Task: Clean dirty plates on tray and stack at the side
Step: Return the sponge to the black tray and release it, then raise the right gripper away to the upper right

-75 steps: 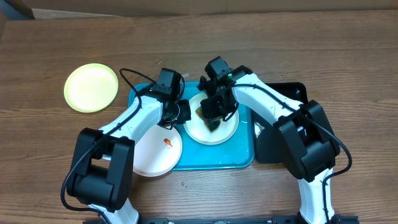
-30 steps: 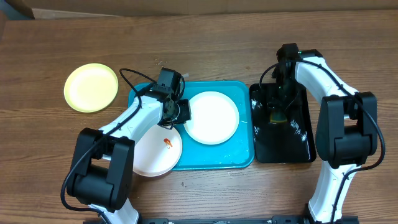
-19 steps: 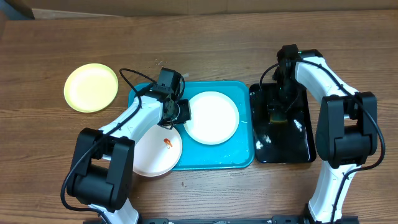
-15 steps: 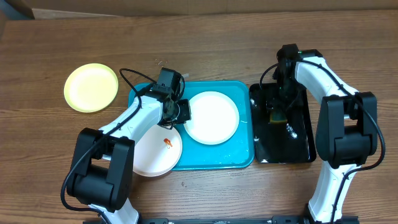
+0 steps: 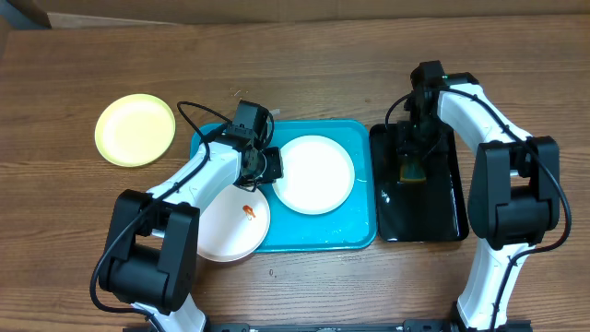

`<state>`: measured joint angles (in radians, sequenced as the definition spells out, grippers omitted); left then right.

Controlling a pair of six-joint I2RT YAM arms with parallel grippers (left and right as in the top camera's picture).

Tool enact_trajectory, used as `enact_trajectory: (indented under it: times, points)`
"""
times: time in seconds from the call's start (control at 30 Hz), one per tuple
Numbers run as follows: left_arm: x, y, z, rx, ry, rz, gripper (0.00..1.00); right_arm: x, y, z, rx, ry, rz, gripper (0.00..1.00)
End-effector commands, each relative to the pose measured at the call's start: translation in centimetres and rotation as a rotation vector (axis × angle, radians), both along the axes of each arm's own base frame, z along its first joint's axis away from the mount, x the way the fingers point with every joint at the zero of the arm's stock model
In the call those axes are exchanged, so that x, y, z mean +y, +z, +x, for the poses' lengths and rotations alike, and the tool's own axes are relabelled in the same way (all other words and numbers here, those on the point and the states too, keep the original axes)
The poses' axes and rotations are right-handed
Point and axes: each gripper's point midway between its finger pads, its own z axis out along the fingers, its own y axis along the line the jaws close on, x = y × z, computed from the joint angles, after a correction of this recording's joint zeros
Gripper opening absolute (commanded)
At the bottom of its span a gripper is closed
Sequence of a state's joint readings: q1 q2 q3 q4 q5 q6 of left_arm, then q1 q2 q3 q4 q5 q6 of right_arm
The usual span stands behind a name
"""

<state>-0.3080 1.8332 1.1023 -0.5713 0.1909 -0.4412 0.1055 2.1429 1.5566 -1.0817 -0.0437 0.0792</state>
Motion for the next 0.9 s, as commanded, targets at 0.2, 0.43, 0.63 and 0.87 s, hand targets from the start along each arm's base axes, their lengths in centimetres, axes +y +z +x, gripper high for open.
enact_trajectory:
  times: [0.2,0.43,0.63,0.87]
  points:
    - [-0.6,0.0,0.2,-0.001,-0.018,-0.01,0.12,0.0,-0.2,0.6,-0.021,-0.021,0.004,0.9]
    - [-0.6,0.0,0.2,-0.002,-0.018,-0.011,0.14,0.2,1.6,1.9,-0.049,-0.056,0.014,0.88]
    - [-0.6,0.0,0.3,-0.005,-0.018,-0.011,0.18,0.4,6.4,3.6,-0.089,-0.055,0.019,0.87]
    - [-0.6,-1.1,0.1,0.013,-0.021,0.003,0.17,-0.1,9.0,4.3,-0.107,-0.073,0.021,0.91]
